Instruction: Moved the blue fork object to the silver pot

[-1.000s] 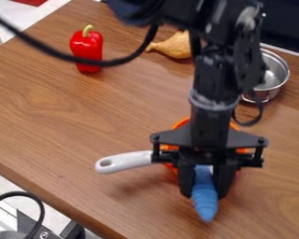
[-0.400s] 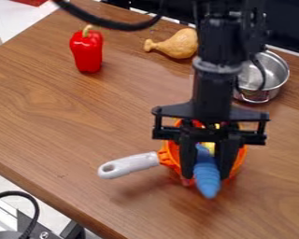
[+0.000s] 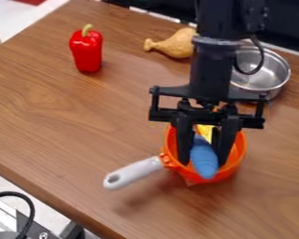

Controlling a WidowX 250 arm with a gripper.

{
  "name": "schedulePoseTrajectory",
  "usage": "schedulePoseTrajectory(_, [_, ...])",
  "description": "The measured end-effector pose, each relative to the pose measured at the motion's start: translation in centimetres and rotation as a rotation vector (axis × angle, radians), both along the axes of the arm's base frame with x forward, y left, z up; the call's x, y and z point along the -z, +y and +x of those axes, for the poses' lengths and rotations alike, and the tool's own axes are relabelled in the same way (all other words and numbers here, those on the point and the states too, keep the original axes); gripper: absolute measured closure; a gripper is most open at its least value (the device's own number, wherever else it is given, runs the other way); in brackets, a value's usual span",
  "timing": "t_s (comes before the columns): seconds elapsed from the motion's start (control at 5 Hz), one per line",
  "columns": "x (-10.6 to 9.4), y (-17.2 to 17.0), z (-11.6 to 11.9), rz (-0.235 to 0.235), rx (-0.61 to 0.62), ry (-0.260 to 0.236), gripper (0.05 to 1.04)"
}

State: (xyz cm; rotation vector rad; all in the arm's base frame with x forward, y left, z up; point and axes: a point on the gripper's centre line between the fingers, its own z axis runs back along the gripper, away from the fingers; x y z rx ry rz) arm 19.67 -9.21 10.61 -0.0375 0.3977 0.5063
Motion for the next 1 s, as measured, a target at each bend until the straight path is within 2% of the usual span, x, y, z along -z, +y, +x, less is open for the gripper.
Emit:
schedulePoseTrajectory(0.2, [-0.5, 0.0, 0.1, -0.016, -0.001, 0.006, 0.683])
schedulePoseTrajectory(0.4, [-0.5, -0.2, 0.4, -0.028, -0.008, -0.013, 0.683])
schedulePoseTrajectory(0.8, [-0.9, -0.4, 1.3, -0.074, -0.011, -0.091, 0.683])
schedulePoseTrajectory(1.0, [-1.7, -0.6, 2.5, -0.084, -0.03, -0.135, 0.683])
